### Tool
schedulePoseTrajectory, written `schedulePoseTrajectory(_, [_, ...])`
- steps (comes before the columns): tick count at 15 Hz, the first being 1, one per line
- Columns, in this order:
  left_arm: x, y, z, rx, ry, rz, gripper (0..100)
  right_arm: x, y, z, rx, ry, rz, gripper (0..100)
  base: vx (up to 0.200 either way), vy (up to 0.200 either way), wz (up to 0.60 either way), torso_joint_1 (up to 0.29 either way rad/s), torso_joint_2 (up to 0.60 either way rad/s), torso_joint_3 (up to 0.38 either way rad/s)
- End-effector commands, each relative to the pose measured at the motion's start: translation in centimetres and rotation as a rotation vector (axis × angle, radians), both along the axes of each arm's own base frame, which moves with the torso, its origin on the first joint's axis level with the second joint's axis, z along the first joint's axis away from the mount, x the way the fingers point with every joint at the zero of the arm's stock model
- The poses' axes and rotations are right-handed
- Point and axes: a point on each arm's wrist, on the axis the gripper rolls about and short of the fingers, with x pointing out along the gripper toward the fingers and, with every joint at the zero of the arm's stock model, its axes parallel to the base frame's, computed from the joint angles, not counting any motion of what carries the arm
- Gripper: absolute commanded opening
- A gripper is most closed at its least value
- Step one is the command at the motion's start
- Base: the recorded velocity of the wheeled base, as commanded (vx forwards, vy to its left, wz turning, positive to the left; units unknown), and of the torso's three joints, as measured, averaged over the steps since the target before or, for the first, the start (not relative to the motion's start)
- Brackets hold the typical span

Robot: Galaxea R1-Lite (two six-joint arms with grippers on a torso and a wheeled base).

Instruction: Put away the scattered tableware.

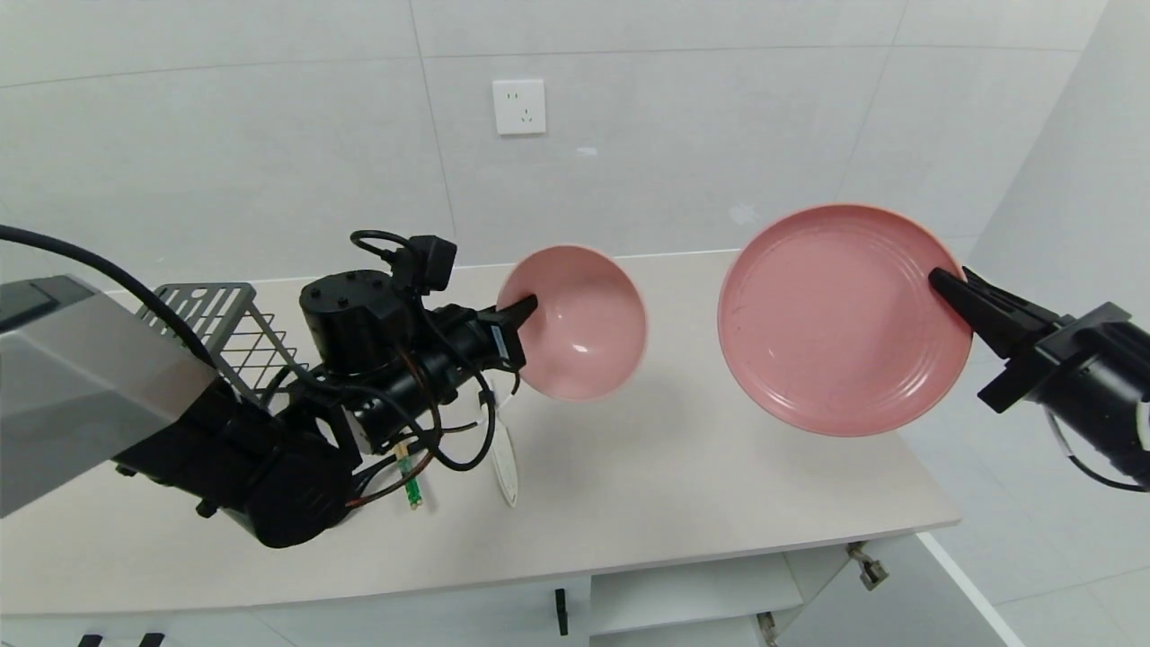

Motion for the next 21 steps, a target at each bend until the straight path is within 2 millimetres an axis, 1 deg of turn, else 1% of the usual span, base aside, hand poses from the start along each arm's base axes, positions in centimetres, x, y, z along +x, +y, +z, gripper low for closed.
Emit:
schedulePoseTrajectory(1, [-0.7,0.6,-0.8,0.006,0.012,0.011,0,0.0,0.0,0.1,0.001,-0.005,0.001,0,0.000,0.000,0.00,0.000,0.00,0.000])
schedulePoseTrajectory(2, [-0.9,1.1,-0.6,0.003,0.007,0.021,0,0.0,0.0,0.1,0.003,-0.006,0.001,0,0.000,0.000,0.00,0.000,0.00,0.000])
schedulePoseTrajectory(4, [-1.5,1.9,0.7,-0.030,-0.013,0.054,0,0.0,0.1,0.4,0.006,-0.016,0.003,0,0.000,0.000,0.00,0.000,0.00,0.000])
schedulePoseTrajectory(6, [-3.0,2.5,1.1,-0.060,-0.001,0.103,0,0.2,0.1,0.8,0.014,-0.032,0.004,0,0.000,0.000,0.00,0.000,0.00,0.000])
schedulePoseTrajectory(7, [-3.4,2.8,1.3,-0.070,-0.004,0.110,0,0.2,0.1,0.9,0.016,-0.037,0.005,0,0.000,0.000,0.00,0.000,0.00,0.000])
schedulePoseTrajectory(9, [-5.7,4.8,1.2,-0.103,-0.006,0.118,0,0.0,0.0,1.7,0.029,-0.069,0.005,0,0.000,0.000,0.00,0.000,0.00,0.000])
schedulePoseTrajectory(10, [-6.7,5.4,0.8,-0.096,-0.004,0.123,0,0.1,0.1,2.1,0.034,-0.084,0.006,0,0.000,0.000,0.00,0.000,0.00,0.000])
schedulePoseTrajectory(11, [-7.4,5.7,0.8,-0.103,-0.016,0.120,0,0.2,0.1,2.3,0.038,-0.091,0.005,0,0.000,0.000,0.00,0.000,0.00,0.000])
schedulePoseTrajectory(13, [-8.7,5.6,1.7,-0.134,-0.075,0.101,0,0.1,0.3,2.3,0.063,-0.082,0.023,0,0.000,0.000,0.00,0.000,0.00,0.000])
schedulePoseTrajectory(14, [-10.9,5.9,1.8,-0.138,-0.084,0.067,0,-0.1,0.7,2.3,0.073,-0.074,0.043,0,0.000,0.000,0.00,0.000,0.00,0.000])
schedulePoseTrajectory(15, [-12.4,5.4,1.8,-0.138,-0.078,0.006,0,-0.5,1.1,2.4,0.078,-0.080,0.062,0,0.000,0.000,0.00,0.000,0.00,0.000])
schedulePoseTrajectory(16, [-13.2,5.2,1.9,-0.139,-0.078,-0.020,0,-1.1,1.2,2.7,0.089,-0.089,0.069,0,0.000,0.000,0.00,0.000,0.00,0.000])
schedulePoseTrajectory(17, [-13.2,5.2,1.9,-0.139,-0.078,-0.020,0,-1.1,1.2,2.7,0.089,-0.089,0.069,0,0.000,0.000,0.00,0.000,0.00,0.000])
schedulePoseTrajectory(18, [-13.4,5.2,2.5,-0.158,-0.105,-0.029,0,-1.6,1.2,2.5,0.090,-0.081,0.076,0,0.000,0.000,0.00,0.000,0.00,0.000])
schedulePoseTrajectory(19, [-13.5,5.4,2.6,-0.158,-0.113,-0.017,0,-1.7,1.2,2.2,0.086,-0.068,0.078,0,0.000,0.000,0.00,0.000,0.00,0.000])
schedulePoseTrajectory(21, [-13.6,5.8,1.7,-0.098,-0.110,0.078,0,-1.9,1.1,1.7,0.079,-0.048,0.080,0,0.000,0.000,0.00,0.000,0.00,0.000])
